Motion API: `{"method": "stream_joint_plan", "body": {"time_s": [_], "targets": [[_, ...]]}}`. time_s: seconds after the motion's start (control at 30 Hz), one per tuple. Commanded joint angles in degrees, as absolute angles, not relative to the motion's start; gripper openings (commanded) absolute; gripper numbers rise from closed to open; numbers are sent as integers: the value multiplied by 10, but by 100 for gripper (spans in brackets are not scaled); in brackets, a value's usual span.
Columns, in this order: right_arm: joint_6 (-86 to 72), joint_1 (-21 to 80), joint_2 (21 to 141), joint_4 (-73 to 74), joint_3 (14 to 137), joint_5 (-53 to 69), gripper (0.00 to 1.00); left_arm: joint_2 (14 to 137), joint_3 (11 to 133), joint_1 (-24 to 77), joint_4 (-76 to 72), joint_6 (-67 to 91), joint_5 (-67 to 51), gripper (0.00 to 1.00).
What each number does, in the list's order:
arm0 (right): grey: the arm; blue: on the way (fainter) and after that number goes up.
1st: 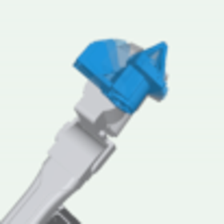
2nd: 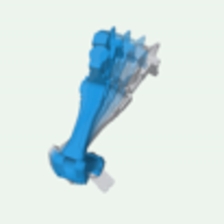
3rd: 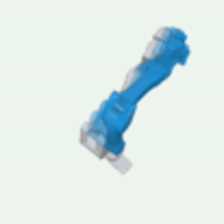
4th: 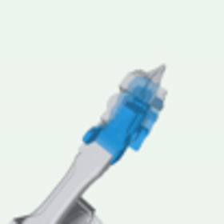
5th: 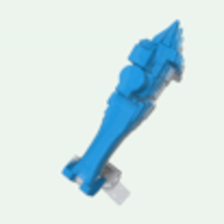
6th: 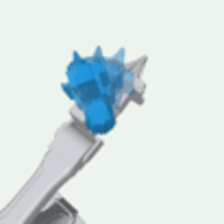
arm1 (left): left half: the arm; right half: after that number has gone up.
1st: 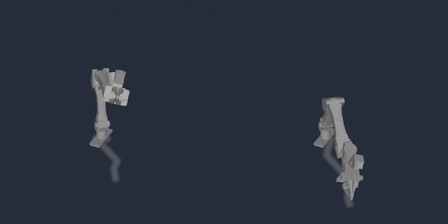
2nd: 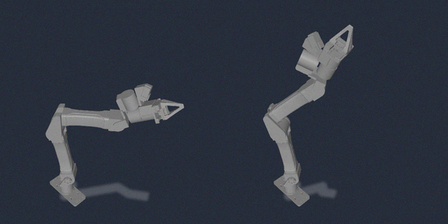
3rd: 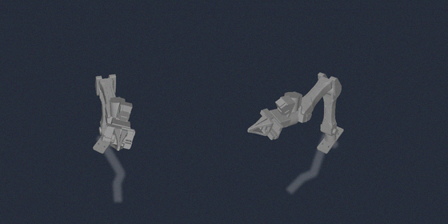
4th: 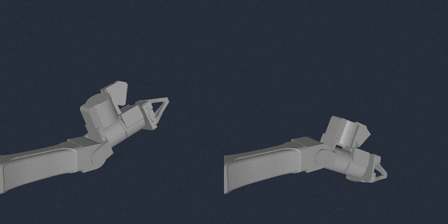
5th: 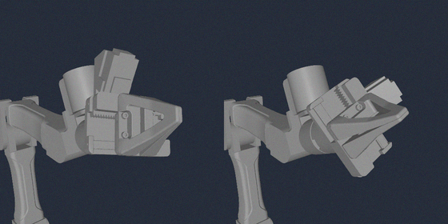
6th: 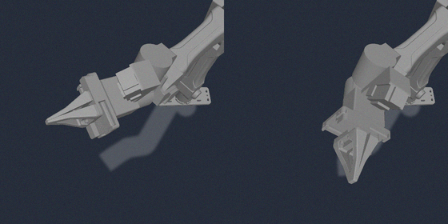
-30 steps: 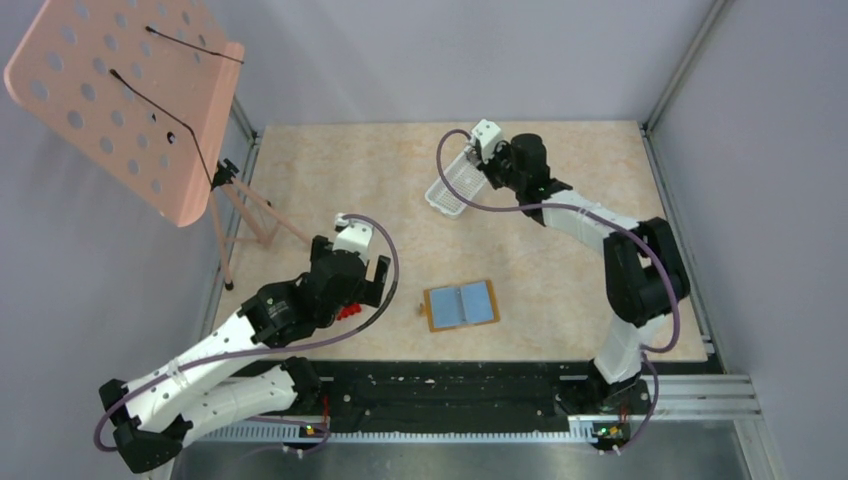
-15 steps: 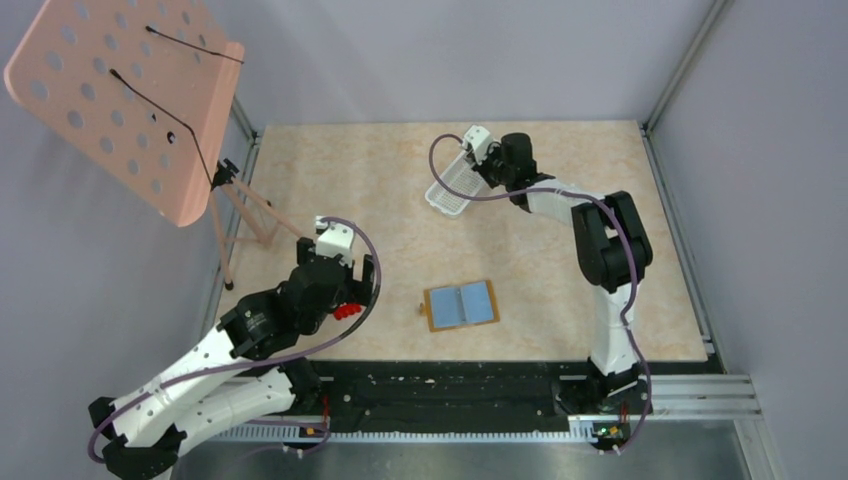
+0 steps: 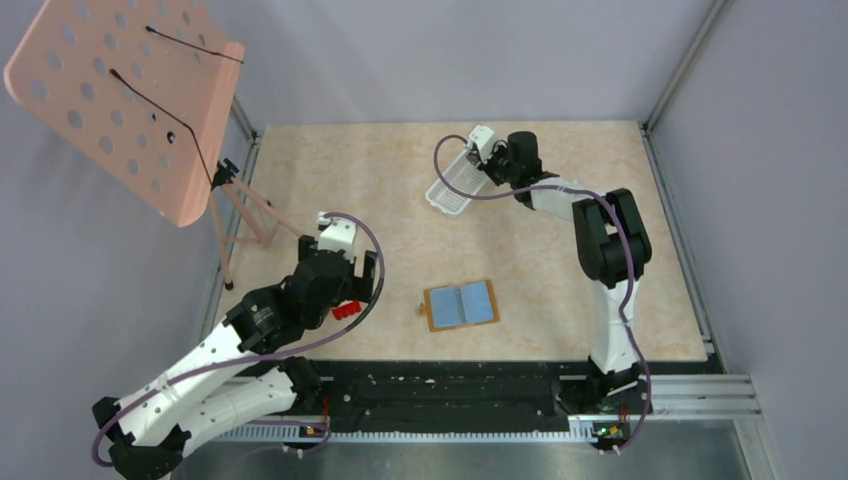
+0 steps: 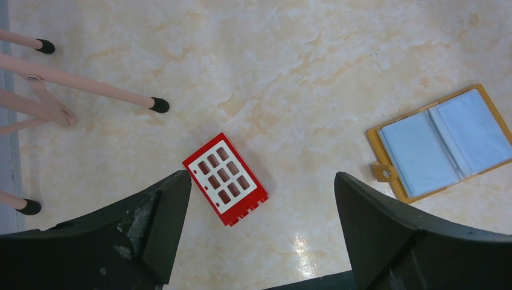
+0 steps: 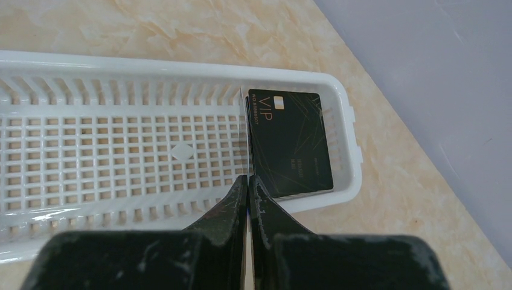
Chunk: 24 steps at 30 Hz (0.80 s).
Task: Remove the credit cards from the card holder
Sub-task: Place the credit card in the storage box.
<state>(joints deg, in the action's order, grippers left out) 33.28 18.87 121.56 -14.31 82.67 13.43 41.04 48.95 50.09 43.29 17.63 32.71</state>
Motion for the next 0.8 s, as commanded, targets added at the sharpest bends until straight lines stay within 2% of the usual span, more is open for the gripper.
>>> {"method": "stream_joint_plan", "body": {"time_s": [0.0, 0.77], "targets": [[357, 182, 1218, -160, 849, 151, 0, 408, 489, 487, 400, 166, 310, 94], [402, 172, 1205, -156, 857, 173, 0, 411, 489, 477, 396, 169, 288, 91]]}}
